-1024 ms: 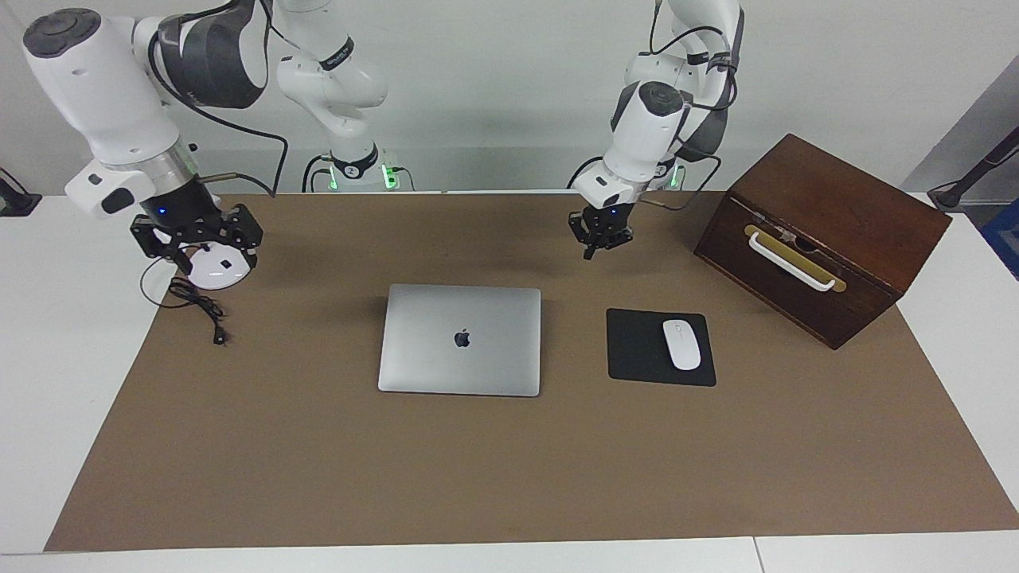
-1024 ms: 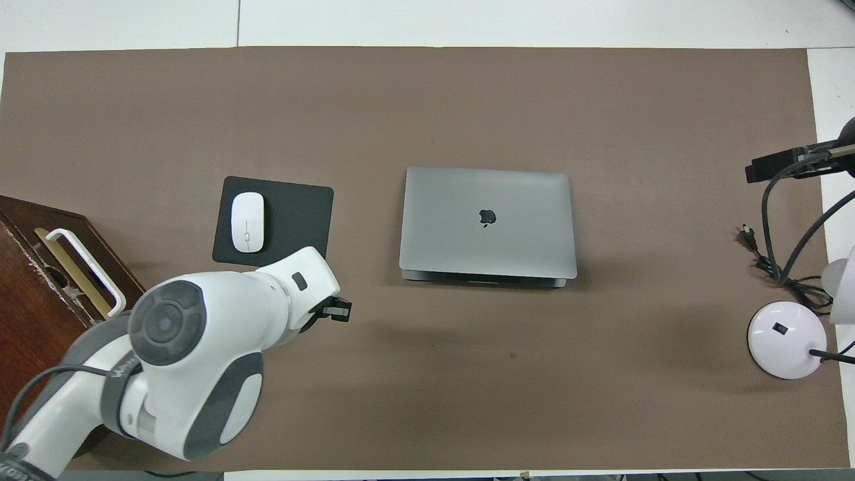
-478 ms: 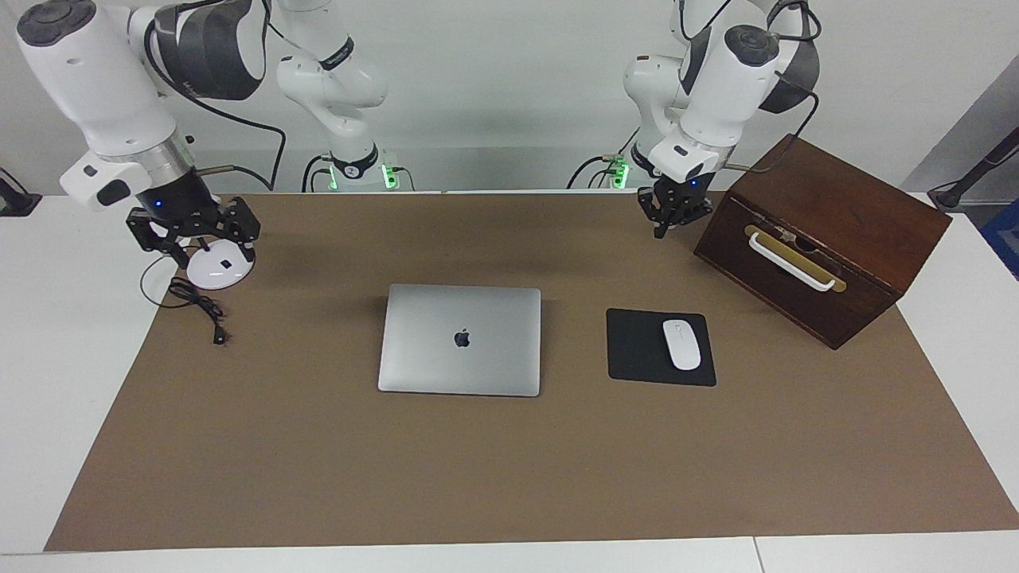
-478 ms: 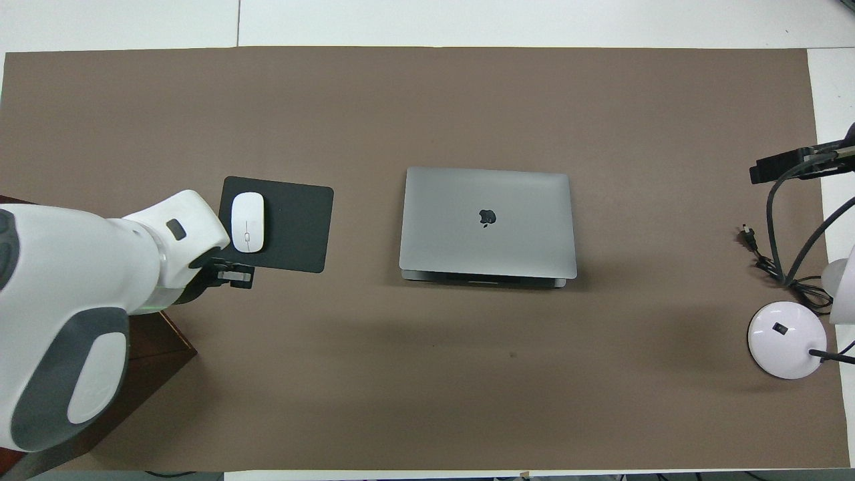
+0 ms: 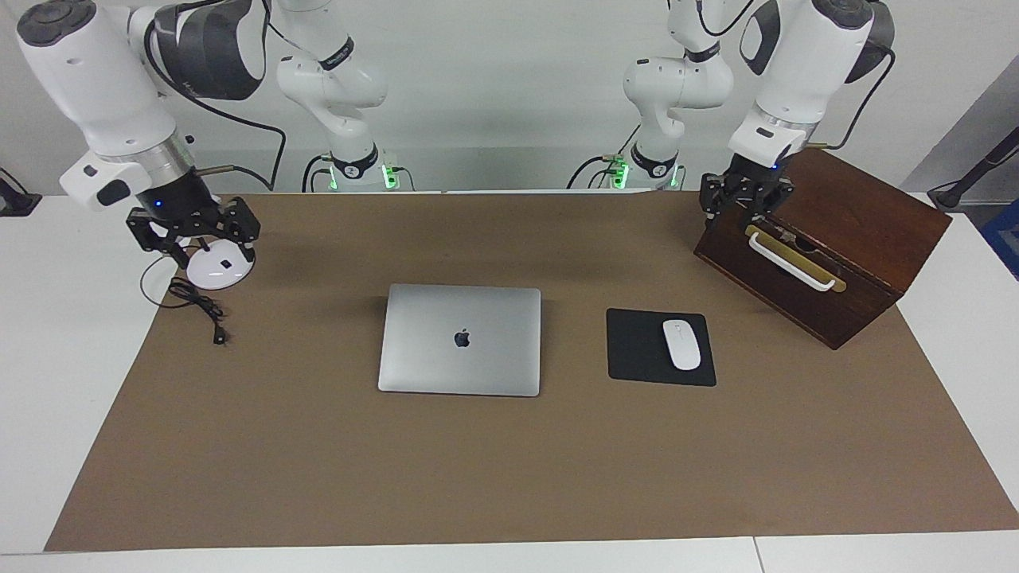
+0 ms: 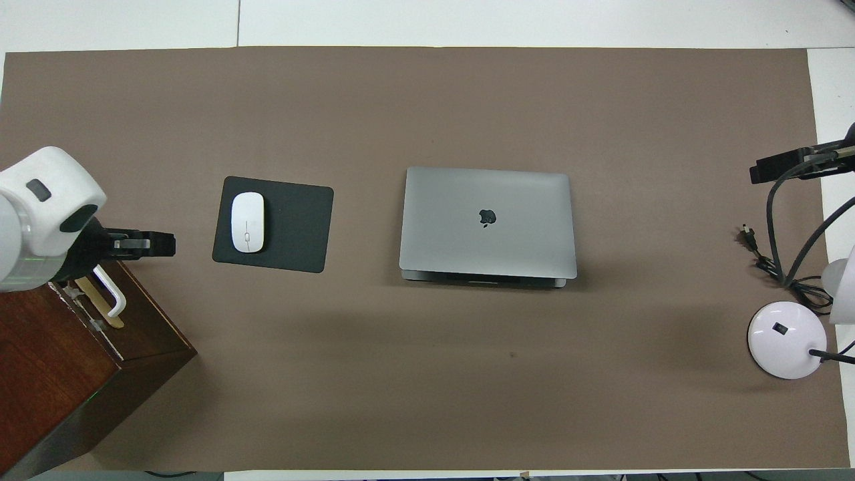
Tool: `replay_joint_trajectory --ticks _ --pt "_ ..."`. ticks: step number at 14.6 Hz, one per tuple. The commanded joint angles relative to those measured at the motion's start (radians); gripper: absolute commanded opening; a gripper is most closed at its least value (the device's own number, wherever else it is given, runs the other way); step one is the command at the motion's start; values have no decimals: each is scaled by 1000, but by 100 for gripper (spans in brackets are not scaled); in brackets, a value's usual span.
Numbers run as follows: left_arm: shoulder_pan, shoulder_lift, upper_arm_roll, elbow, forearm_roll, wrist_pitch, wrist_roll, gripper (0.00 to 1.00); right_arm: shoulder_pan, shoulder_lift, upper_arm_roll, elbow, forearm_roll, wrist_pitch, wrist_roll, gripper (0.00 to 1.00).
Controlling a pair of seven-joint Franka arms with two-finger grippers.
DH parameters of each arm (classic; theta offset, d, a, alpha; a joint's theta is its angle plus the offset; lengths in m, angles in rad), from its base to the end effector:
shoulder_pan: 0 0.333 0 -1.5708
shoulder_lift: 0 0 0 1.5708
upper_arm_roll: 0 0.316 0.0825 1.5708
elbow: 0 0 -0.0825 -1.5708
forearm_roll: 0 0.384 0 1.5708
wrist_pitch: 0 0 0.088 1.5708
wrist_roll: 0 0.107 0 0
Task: Close laptop with both arms
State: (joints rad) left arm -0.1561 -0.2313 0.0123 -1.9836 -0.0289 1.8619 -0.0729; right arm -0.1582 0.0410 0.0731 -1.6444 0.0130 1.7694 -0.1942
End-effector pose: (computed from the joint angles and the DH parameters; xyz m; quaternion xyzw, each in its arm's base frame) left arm 0.4942 -0.0733 0.5746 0.9979 -0.0321 0.0528 0.0213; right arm 0.5809 -0.0492 0.5842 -0.9977 -0.0534 -0.0427 0.0020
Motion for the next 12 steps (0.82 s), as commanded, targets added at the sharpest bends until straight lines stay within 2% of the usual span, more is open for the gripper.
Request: replay_joint_trajectory --ticks 1,5,12 --pt "55 44 -11 80 18 -39 7 100 -1 -4 7 8 -18 -14 15 100" --pt "122 139 -11 288 17 -174 10 100 -1 -4 10 28 -15 -25 21 100" --pt "147 240 -11 410 9 -283 10 100 18 2 17 77 -21 -123 64 100"
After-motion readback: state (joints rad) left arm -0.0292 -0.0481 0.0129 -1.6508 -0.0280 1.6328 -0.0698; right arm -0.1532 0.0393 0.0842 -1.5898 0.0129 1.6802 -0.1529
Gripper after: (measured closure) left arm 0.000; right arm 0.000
